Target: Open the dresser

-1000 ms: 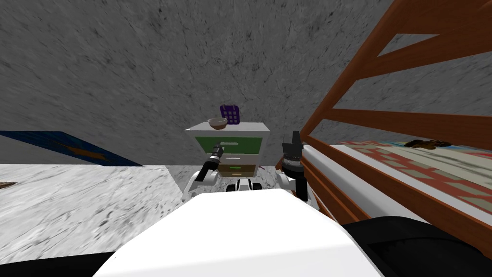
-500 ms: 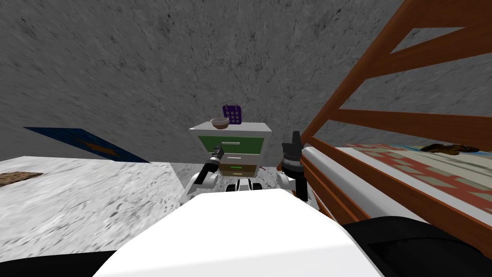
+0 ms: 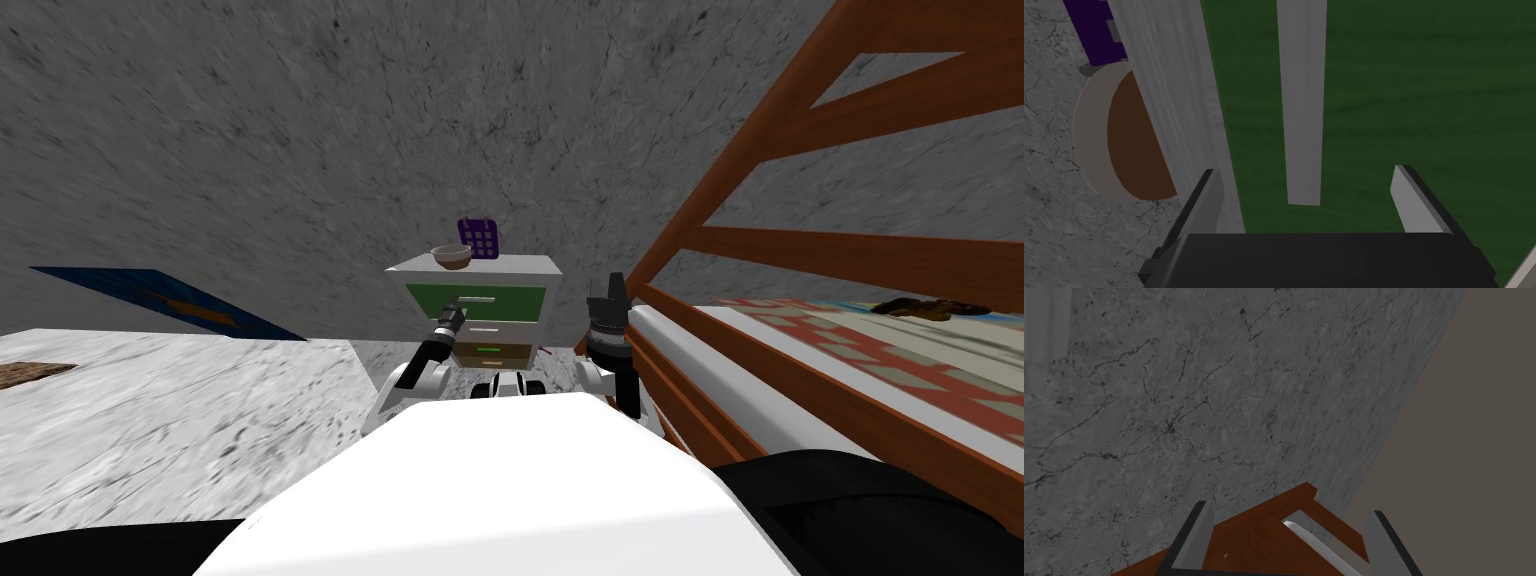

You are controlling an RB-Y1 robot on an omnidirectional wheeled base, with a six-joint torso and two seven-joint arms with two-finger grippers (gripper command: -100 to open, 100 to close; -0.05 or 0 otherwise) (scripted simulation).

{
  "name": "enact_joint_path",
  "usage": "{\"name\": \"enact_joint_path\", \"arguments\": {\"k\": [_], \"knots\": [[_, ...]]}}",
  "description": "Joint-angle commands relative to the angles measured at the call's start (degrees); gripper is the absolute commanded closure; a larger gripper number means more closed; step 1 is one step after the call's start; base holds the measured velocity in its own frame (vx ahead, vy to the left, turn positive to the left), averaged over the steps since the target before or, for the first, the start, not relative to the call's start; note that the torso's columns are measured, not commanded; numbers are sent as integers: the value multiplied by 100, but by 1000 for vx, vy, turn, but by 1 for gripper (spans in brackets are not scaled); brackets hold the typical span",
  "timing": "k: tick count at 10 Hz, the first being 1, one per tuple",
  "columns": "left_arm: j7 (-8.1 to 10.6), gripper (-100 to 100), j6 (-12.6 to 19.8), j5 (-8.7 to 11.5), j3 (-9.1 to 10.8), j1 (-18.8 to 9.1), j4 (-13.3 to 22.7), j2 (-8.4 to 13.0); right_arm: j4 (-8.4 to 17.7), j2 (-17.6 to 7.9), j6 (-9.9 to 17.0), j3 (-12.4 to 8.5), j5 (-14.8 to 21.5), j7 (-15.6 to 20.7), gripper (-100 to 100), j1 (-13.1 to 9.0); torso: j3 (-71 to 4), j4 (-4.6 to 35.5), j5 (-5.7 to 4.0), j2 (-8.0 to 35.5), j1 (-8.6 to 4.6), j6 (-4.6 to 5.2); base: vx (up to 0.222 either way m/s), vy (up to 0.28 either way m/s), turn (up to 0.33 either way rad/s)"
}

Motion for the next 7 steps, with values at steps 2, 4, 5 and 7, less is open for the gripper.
{"name": "enact_joint_path", "arguments": {"k": [2,4,5,7], "knots": [[5,-100,77,-7,-5,42,-116,11,0,0,0,0,0,0,0,1,-12,-5,1,-22,2,0,78,-7,-13],[12,100,104,-7,-29,99,-210,37,0,0,0,0,0,0,0,0,6,3,0,11,0,0,-40,11,10],[13,100,107,-7,-37,117,-237,45,0,0,0,0,0,0,0,-1,26,8,3,42,8,-3,-156,14,13],[20,100,121,-5,-69,188,-343,79,1,0,1,0,0,0,0,-3,28,14,0,43,-2,-4,-191,0,26]]}}
